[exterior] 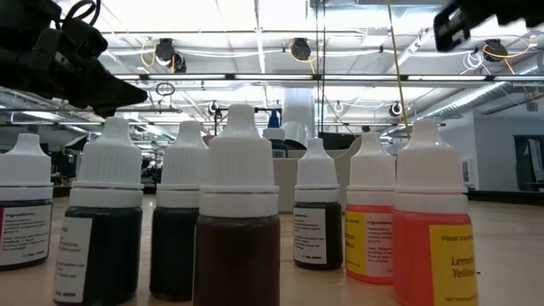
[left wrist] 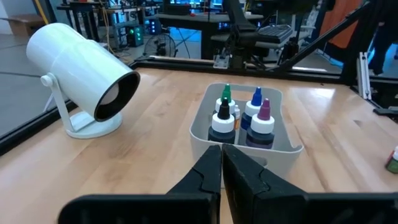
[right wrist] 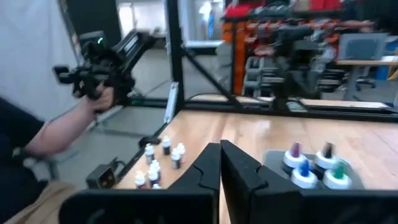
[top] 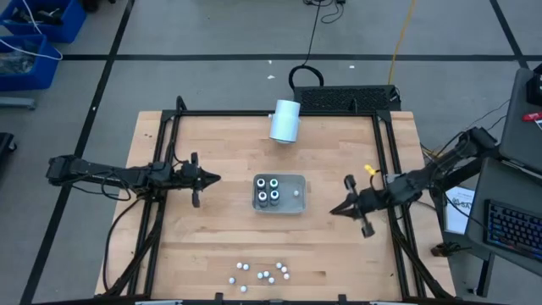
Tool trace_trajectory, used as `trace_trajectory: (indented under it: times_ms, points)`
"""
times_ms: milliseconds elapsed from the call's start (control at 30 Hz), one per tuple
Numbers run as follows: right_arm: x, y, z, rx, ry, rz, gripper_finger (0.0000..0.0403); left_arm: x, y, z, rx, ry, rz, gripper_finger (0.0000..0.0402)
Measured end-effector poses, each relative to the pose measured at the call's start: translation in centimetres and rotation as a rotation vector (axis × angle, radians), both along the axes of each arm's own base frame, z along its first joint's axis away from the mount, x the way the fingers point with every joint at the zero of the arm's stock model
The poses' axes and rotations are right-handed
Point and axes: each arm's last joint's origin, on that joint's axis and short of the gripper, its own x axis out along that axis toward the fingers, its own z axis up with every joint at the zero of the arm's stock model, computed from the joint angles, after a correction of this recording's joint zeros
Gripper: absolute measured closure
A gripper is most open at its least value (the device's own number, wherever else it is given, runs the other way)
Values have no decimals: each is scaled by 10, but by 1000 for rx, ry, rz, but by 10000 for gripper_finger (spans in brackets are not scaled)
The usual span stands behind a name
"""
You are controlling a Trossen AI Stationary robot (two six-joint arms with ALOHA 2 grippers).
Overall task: Pick & Place food coloring
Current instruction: Put the small red food coloring bottle into the gray bin
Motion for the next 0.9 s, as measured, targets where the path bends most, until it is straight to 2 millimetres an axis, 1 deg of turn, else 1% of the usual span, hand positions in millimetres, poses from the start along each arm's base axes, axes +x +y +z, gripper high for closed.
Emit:
trace_trajectory:
  times_ms: [100,233,267,367,433,533,600,667,800,900]
  points:
    - [-15,-11,-19,51,-62,-6,400,0,0,0,-11,-4,1,380]
    - [-29,-19,-40,51,-136,50,402,0,1,3,-35,-34,32,380]
    - [-32,-20,-41,51,-158,58,402,0,1,3,-55,-39,42,380]
    - [-37,-24,-34,71,-243,55,402,0,1,5,-101,-62,52,380]
    - [-38,-26,-33,63,-253,51,402,1,-1,9,-92,-74,-6,380]
    - [-38,-27,-36,29,-229,39,402,5,-8,26,-80,-98,-155,380]
    - [-38,-28,-36,19,-232,29,402,9,-15,39,-56,-100,-207,380]
    - [-37,-29,-37,5,-226,23,402,16,-23,53,-24,-51,-217,380]
    - [-37,-30,-38,-6,-224,14,401,37,-42,80,11,113,-179,381]
    - [-37,-30,-37,-7,-229,11,402,58,-65,90,43,296,-174,381]
